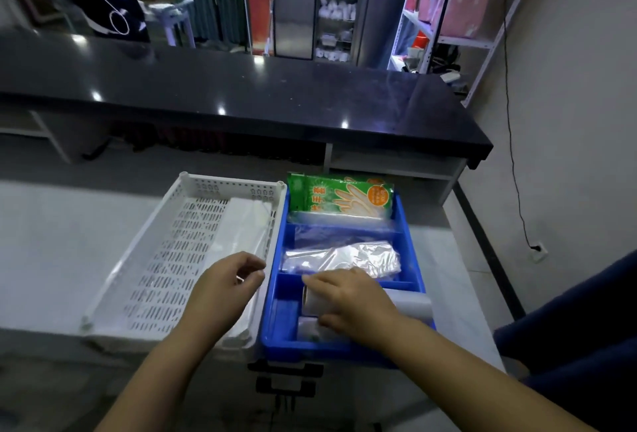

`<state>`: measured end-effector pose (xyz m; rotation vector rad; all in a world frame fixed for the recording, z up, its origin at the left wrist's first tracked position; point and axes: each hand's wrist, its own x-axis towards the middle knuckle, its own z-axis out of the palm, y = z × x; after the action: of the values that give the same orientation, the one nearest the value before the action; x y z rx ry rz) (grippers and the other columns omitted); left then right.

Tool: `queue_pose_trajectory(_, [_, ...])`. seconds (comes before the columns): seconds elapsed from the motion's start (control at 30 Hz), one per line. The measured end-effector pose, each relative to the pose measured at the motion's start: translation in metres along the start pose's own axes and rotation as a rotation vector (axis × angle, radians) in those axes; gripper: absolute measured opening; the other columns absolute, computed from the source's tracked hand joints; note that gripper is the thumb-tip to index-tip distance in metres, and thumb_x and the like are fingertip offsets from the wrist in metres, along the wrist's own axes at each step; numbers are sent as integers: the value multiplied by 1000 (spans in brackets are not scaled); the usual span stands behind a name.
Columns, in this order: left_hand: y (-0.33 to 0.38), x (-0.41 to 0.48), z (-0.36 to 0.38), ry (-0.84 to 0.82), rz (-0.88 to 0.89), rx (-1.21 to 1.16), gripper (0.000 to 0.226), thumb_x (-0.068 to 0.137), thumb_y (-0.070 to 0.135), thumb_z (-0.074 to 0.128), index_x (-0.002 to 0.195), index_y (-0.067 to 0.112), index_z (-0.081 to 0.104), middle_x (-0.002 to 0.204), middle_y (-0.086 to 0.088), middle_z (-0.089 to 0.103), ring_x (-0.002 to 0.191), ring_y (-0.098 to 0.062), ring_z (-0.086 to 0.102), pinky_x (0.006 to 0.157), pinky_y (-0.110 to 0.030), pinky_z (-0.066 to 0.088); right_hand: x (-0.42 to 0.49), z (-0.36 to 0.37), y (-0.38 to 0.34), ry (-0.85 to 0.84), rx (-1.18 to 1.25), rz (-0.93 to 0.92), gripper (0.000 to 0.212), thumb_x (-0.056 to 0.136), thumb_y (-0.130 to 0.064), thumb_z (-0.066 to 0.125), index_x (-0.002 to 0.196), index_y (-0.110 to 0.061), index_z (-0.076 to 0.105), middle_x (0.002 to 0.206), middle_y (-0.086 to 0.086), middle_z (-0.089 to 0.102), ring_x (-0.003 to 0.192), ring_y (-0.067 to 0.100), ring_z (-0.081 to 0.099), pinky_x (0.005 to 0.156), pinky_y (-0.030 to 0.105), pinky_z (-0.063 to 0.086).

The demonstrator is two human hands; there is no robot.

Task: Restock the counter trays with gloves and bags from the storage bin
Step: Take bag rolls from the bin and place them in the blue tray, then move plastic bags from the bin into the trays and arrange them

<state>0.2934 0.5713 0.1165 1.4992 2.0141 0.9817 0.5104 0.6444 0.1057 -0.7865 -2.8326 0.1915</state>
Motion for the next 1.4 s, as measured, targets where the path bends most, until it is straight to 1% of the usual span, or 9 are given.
queue_pose_trajectory(0.33, [4,-20,3,67,-83,35,11,86,24,60,89,34,62,83,17,64,78,1,57,63,-18,42,3,17,8,-202,-28,-30,70,86,-39,59,146,-23,25,145,1,41,126,24,40,102,39,31])
queue_pose_trajectory(0.57, [5,-46,-4,120,-185,183,12,85,27,61,94,36,62,86,19,63,80,6,55,64,-15,39,17,10,3,-204,-12,-69,66,89,-44,50,144,-17,27,138,5,50,121,25,46,101,40,35])
queue_pose_trajectory(0.63, [0,-63,-11,187,-247,228,11,83,29,62,93,34,64,88,16,64,80,2,56,64,-19,40,27,9,-6,-120,-99,-185,53,86,-37,56,133,-14,48,119,5,64,104,26,58,89,37,45])
queue_pose_trajectory(0.7, [-7,-85,-23,276,-341,296,9,81,32,64,90,31,65,86,13,65,78,-5,58,63,-24,43,37,11,-23,-27,-173,-283,30,75,-27,67,104,-17,67,88,1,71,77,23,64,68,31,53])
queue_pose_trajectory(0.77, [-14,-108,-37,331,-433,398,10,81,34,64,89,29,66,87,9,67,81,-14,61,66,-29,47,48,14,-45,-4,-195,-341,17,68,-22,71,84,-20,68,73,-3,68,65,20,62,58,30,51])
queue_pose_trajectory(0.87, [-29,-145,-59,382,-551,476,11,83,36,62,91,29,66,90,4,68,83,-19,61,66,-32,49,65,17,-82,21,-176,-432,22,56,-19,79,69,-19,62,60,-3,61,55,19,57,49,25,42])
queue_pose_trajectory(1.13, [-94,-239,-114,495,-780,510,10,83,35,58,87,29,66,87,4,69,81,-20,61,58,-30,41,90,41,-188,-34,-162,-648,29,48,-14,77,58,-18,50,53,0,54,47,20,49,49,23,23])
queue_pose_trajectory(1.3, [-159,-299,-168,524,-890,525,22,86,35,55,103,28,66,105,4,70,97,-21,63,71,-30,48,113,72,-268,-88,-184,-697,25,54,-23,77,55,-21,52,52,-4,54,46,16,51,47,22,21])
queue_pose_trajectory(1.4, [-204,-340,-205,546,-927,530,23,87,36,53,104,28,66,106,4,71,95,-21,63,72,-29,49,127,98,-323,-139,-166,-703,21,55,-28,78,57,-23,57,53,-4,57,47,13,53,43,20,31])
